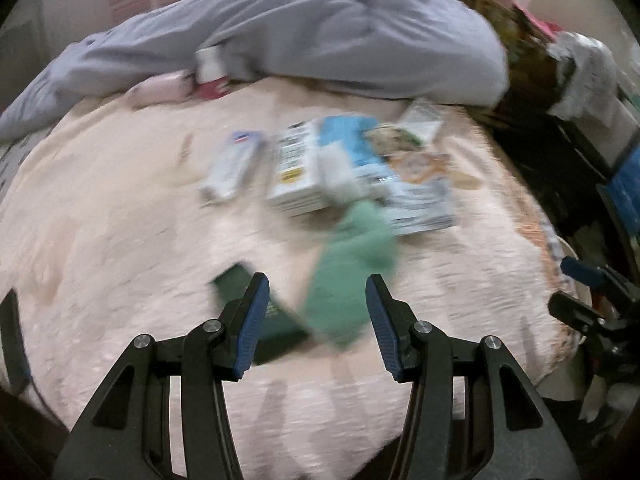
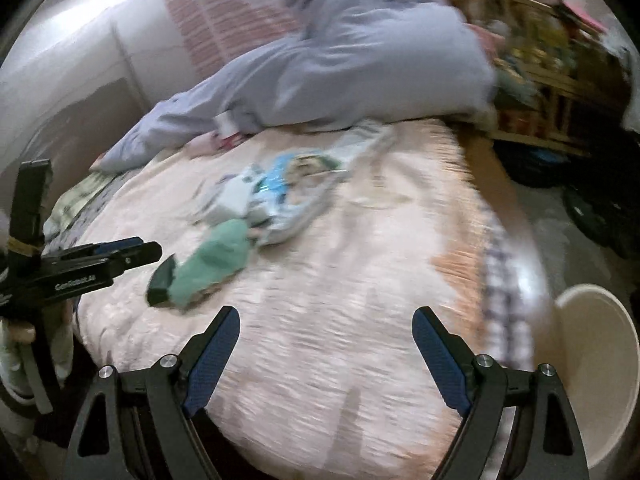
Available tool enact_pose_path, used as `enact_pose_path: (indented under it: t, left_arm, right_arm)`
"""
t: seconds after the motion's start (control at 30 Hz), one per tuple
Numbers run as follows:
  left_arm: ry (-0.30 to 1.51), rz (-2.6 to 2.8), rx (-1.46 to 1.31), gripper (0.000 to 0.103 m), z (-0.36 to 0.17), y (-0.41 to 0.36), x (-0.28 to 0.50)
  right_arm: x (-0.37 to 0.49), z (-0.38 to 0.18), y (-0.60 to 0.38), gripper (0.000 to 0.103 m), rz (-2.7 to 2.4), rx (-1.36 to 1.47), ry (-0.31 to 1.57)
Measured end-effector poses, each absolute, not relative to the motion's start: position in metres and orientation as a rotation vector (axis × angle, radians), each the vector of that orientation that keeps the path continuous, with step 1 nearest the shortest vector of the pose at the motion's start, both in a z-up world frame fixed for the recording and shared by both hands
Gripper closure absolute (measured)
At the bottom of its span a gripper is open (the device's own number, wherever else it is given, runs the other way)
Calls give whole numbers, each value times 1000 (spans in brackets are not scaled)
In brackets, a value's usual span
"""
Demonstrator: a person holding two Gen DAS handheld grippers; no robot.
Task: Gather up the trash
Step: 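Grasp the dark green wrapper with the left gripper while the right gripper grasps the green cloth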
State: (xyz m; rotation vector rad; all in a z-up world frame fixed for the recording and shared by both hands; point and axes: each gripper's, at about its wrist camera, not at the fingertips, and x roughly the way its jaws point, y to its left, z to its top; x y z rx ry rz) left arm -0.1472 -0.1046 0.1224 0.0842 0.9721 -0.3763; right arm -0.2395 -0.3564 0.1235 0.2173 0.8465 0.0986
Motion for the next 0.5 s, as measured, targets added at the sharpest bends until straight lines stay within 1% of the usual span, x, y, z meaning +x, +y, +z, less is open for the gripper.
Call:
enact_pose_path:
  t: [0.23,0.5]
  left_arm:
    - [1022,-299,12,54,100,-53,-139]
    - [1043,-283,-51,54,94,-29,-135]
  right_arm:
    - [-195,116,-296,17,253,157,878]
    - [-127,86,-257,18,326,193,972]
